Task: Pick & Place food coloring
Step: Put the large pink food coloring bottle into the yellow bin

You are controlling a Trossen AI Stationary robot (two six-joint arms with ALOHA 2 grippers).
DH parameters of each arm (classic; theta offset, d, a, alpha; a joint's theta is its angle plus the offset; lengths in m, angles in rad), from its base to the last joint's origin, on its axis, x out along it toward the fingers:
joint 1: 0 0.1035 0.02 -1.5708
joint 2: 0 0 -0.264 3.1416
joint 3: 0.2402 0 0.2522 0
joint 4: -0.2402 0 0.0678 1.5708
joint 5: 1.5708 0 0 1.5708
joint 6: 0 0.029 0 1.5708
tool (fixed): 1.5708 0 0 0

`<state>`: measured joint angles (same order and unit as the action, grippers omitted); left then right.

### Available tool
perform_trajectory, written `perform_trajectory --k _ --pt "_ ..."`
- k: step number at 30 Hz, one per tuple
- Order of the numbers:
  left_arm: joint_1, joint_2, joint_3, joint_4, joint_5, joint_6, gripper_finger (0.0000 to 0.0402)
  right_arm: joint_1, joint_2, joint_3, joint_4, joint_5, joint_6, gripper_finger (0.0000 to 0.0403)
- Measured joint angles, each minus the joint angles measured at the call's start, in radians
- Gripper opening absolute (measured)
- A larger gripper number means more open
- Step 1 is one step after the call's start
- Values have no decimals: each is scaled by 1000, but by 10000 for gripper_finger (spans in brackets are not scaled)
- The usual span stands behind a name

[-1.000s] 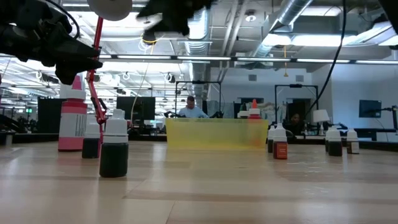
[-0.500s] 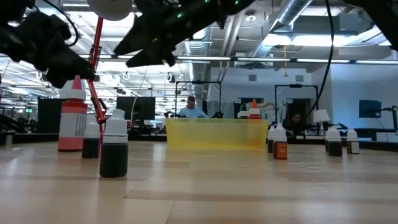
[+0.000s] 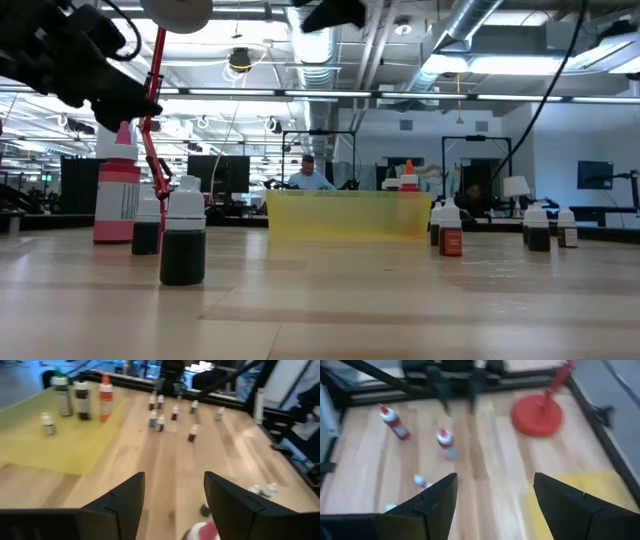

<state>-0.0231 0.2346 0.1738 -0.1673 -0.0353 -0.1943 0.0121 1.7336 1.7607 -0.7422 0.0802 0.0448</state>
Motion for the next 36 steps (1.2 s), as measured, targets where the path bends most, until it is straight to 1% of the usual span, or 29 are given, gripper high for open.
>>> perform_trajectory --k 3,5,9,15,20,23,31,34,36 --pt "-17 72 1 68 30 1 216 11 -50 0 -78 79 39 255" --pt "-27 114 9 73 39 1 226 21 -78 0 -135 133 60 255" --pt "-48 180 35 77 13 -1 239 47 -106 0 -214 225 108 255" --pt "-84 284 42 62 -14 -22 241 92 -100 0 -299 327 141 255" --pt "-110 355 42 63 -14 -57 241 122 -81 2 -314 370 160 255" --pt "-125 386 42 63 -7 -83 241 128 -76 -2 -350 372 183 255" --pt "-149 441 42 42 -6 -105 240 131 -75 -1 -357 384 203 255" --pt "-149 455 42 42 -7 -105 230 131 -75 -1 -357 396 203 255" --pt "-149 460 42 44 -7 -105 215 130 -75 -1 -357 398 213 255"
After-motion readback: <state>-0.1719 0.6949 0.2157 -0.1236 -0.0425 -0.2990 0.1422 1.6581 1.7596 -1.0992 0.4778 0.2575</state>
